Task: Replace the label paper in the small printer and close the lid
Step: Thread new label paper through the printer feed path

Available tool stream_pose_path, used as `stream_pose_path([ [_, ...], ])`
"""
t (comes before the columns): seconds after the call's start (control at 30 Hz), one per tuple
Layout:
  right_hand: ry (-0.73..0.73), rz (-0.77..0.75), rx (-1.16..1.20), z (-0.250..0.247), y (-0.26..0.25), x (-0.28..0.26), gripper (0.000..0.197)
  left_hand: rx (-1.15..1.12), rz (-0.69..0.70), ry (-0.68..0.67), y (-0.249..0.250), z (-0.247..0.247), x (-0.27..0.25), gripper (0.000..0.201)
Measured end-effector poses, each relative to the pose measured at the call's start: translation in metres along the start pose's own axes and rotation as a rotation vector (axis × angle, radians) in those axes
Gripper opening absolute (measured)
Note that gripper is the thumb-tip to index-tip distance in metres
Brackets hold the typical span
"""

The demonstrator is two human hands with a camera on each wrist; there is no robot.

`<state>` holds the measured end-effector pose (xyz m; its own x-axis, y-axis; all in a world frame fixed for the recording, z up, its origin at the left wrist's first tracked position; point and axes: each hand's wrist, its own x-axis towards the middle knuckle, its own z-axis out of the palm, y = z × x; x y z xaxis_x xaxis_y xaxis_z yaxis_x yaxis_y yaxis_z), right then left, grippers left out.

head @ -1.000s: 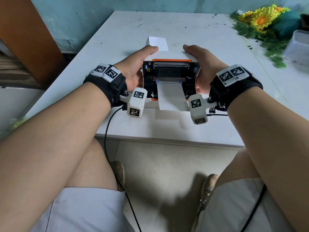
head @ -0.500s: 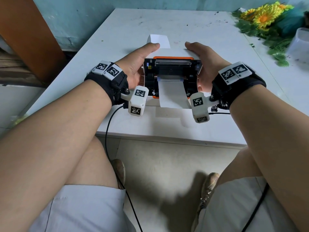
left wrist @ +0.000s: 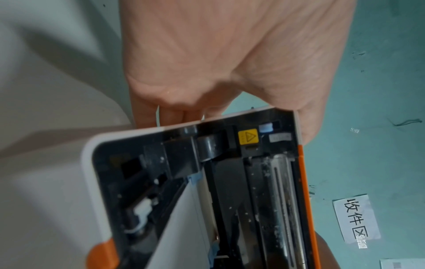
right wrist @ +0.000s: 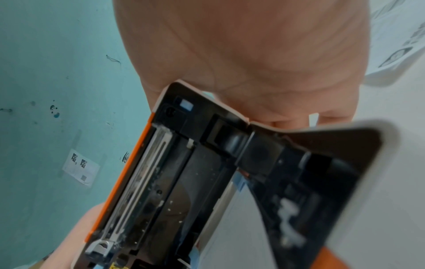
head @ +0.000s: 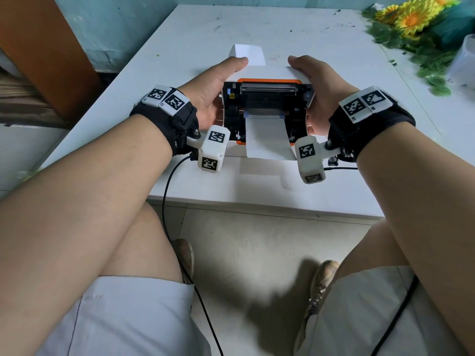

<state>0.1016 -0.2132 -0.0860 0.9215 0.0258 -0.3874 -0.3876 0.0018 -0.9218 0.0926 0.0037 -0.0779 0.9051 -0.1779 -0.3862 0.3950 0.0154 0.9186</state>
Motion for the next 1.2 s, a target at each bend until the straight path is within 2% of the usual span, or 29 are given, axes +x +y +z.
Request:
stream_pose_path([
  [0.47, -0.033, 0.011, 0.005, 0.0, 0.001, -0.004, 0.041, -0.05, 0.021, -0.007, -0.003, 0.0, 0.003, 0.046],
  [0.67, -0.027, 0.018, 0.011, 0.001, 0.0, -0.004, 0.043, -0.041, 0.016, -0.01, -0.002, 0.0, 0.004, 0.034],
  [0.8, -0.011, 0.009, 0.013, -0.001, 0.0, -0.001, 0.044, -0.033, 0.037, -0.043, 0.0, -0.003, 0.002, 0.042],
  [0.9, -0.011, -0.01, 0.005, -0.002, 0.001, -0.001, 0.039, -0.02, 0.052, -0.081, 0.001, -0.005, 0.001, 0.04],
  [1.2, -0.02, -0.03, -0.023, -0.004, 0.006, -0.002, 0.038, 0.066, -0.002, -0.16, -0.004, -0.018, 0.009, 0.065],
])
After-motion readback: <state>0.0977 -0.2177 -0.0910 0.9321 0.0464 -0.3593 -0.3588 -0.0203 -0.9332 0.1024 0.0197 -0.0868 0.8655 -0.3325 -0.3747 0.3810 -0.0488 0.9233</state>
